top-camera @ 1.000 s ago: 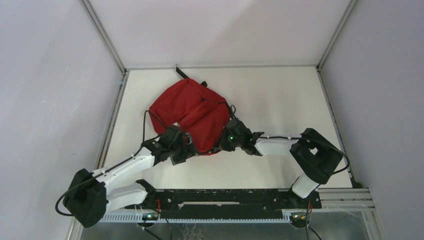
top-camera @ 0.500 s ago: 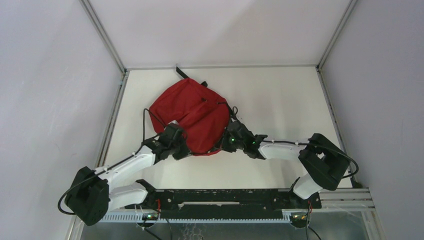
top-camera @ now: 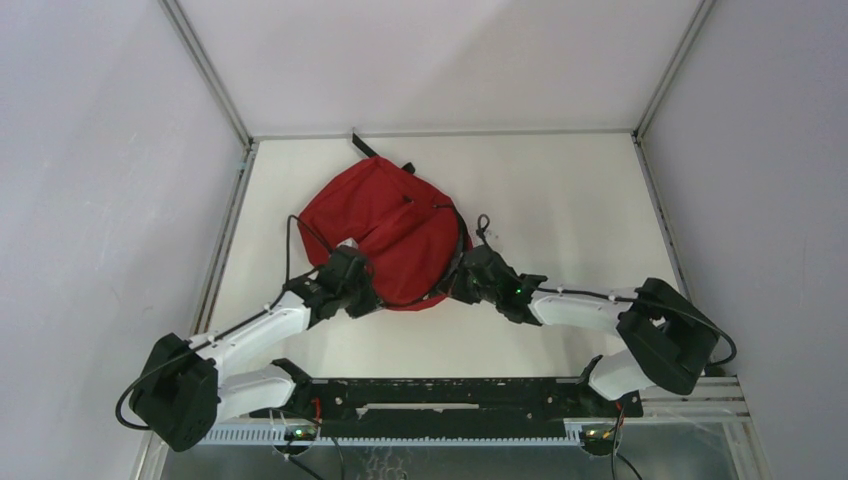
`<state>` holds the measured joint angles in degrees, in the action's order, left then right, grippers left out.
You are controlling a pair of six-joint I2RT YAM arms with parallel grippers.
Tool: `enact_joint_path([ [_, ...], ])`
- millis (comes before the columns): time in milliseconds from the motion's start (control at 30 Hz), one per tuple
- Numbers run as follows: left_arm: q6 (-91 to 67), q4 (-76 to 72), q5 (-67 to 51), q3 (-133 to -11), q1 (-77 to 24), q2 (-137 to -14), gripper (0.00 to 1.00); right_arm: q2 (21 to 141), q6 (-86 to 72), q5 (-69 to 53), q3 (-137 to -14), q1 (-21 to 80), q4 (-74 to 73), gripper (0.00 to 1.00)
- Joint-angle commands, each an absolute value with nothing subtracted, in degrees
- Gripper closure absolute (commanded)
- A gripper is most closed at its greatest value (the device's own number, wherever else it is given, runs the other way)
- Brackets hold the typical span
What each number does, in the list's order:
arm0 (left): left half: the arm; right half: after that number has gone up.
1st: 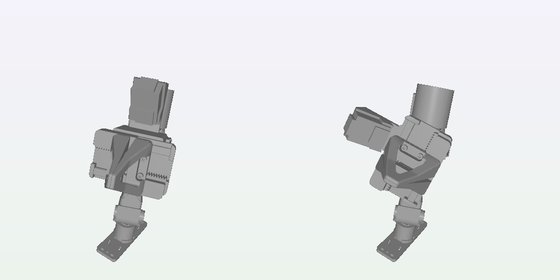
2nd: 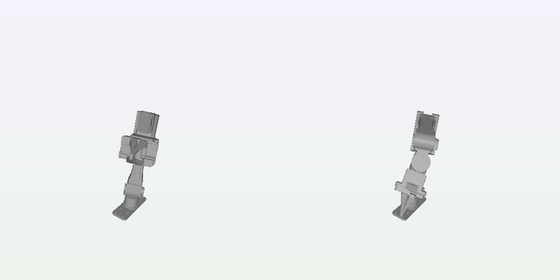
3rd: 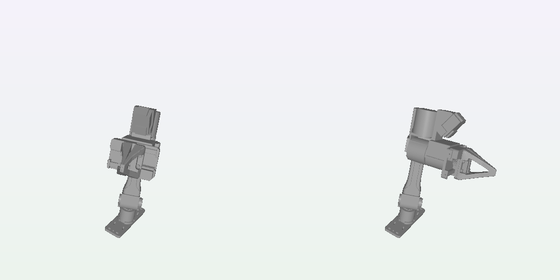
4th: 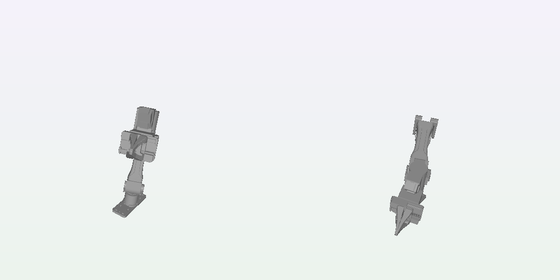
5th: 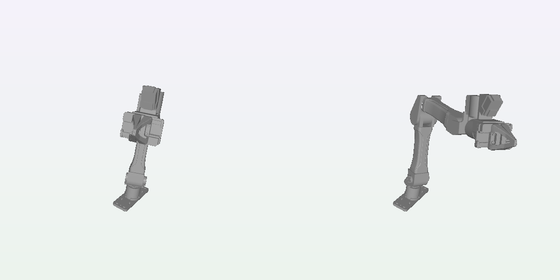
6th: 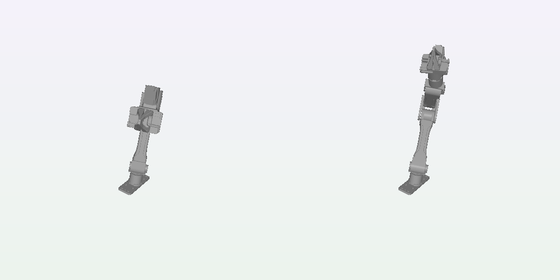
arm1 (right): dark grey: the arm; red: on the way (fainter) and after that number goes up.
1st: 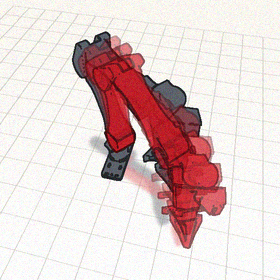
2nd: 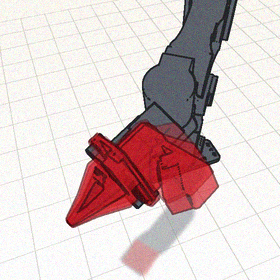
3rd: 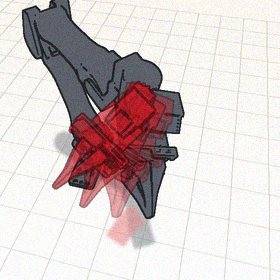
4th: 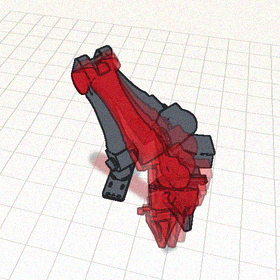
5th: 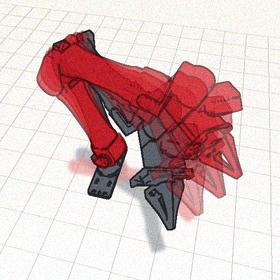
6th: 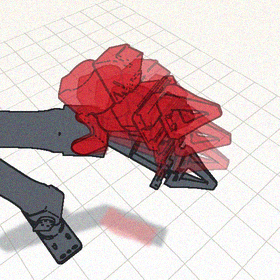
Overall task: Pack the student bag
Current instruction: Zip the student bag at the center of the board.
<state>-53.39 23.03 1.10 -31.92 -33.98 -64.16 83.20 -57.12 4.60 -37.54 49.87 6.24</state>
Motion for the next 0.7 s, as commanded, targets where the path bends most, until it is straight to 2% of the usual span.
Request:
enact_joint_path([
  [0,-50.7,23.9,3.3,-31.0,-32.8,-61.8,1.00,78.5,-55.6,11.0,-36.3,46.3,4.9,1.00],
  [467,-45.3,34.0,5.1,-31.7,-26.3,-47.7,1.00,74.1,-49.7,12.5,-35.8,36.5,3.8,1.00],
  [667,-40.8,34.8,1.8,-33.1,-26.3,-45.5,1.00,80.0,-46.1,6.0,-37.6,28.8,10.3,1.00],
])
